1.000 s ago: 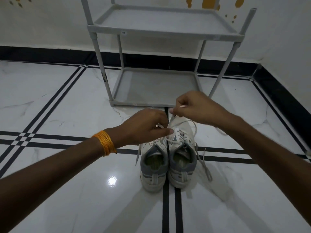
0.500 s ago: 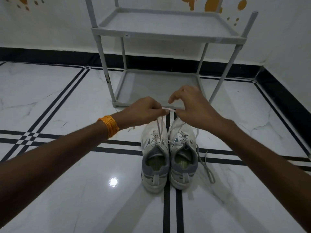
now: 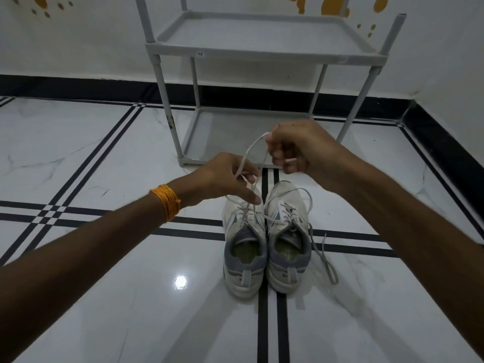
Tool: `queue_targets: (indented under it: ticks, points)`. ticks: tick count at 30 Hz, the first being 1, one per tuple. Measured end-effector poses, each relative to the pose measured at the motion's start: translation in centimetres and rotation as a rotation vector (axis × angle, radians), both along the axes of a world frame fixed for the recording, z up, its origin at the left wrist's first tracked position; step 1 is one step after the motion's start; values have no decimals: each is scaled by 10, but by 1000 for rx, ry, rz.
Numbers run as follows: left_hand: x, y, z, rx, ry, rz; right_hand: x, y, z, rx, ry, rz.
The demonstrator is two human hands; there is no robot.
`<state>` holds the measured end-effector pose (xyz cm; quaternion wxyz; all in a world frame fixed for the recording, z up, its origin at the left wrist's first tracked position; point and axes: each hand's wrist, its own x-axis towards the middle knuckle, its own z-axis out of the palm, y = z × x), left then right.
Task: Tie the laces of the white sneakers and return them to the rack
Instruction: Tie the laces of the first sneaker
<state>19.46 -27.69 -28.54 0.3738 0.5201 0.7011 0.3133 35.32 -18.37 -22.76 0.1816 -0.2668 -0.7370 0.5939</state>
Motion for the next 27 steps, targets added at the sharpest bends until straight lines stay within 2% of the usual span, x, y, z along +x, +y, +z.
queue_targets:
  ticks: [3,6,8,11,13,15,16,18,21,23,25,27]
  points:
    - [19,5,-13,174,218,-17,-14,-8,17,-123,137,54]
    - [29,11,-23,464,495,39,-22,-5,23,-217,218,-38]
    - [29,11,-25,600,636,98,-24,5,16,-350,264,-128]
    - [26,8,-22,703,700,106,-26,20,-6,-611,313,-267]
    - [23,6,-20,771,782,31,-28,27,-23,-764,332,-340]
    - [20,7,-23,786,895,-55,-28,29,-39,-828,316,-364]
    - [21,7,-24,750,877,-65,-27,29,-46,-828,281,-352]
    - [23,5,-23,605,643,19,-22,27,-55,-768,150,-323]
    - [23,9,-11,250,136,201,-13,18,-58,-443,-55,-336]
    - [20,12,-3,104,-131,278,-8,8,-56,-199,-48,-365]
    - [17,14,1,55,-265,287,-3,-7,-50,-71,-4,-309]
    - [16,13,0,63,-307,254,-1,-20,-47,-21,-19,-214]
